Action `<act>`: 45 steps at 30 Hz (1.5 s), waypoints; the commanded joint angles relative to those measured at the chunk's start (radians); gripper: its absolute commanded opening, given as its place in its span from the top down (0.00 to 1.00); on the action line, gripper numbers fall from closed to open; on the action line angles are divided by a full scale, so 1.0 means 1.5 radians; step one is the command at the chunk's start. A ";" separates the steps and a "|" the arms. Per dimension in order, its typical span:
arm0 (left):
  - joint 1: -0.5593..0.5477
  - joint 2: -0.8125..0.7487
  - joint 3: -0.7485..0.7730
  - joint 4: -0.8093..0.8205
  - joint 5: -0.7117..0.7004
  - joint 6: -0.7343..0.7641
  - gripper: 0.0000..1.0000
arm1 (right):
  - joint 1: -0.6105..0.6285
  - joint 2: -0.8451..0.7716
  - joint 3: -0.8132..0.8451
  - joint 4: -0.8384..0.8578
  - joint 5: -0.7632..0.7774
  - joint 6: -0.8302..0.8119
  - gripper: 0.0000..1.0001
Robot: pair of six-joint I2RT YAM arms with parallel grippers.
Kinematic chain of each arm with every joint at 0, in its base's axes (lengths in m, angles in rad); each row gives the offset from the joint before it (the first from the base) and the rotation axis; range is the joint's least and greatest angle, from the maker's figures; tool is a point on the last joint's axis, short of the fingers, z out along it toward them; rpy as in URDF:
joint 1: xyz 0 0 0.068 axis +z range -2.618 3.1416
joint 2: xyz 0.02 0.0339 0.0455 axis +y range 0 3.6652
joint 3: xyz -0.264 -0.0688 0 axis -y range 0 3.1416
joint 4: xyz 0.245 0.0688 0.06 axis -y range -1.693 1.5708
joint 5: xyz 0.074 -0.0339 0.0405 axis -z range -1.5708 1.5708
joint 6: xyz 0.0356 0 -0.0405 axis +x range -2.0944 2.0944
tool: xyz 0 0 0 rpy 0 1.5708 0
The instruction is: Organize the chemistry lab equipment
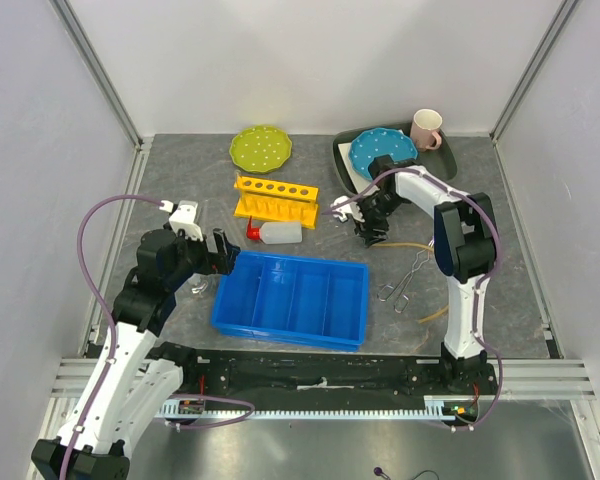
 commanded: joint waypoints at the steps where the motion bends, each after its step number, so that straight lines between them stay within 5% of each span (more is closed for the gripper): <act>1: 0.004 0.000 -0.002 0.005 0.001 -0.014 0.03 | 0.007 0.036 0.046 0.007 0.005 -0.015 0.41; 20: 0.004 -0.001 -0.002 0.005 0.007 -0.014 0.03 | 0.004 0.038 0.018 0.012 0.100 -0.037 0.68; 45: 0.004 0.000 -0.005 0.008 0.027 -0.015 0.03 | -0.144 -0.015 -0.004 -0.023 0.108 -0.118 0.66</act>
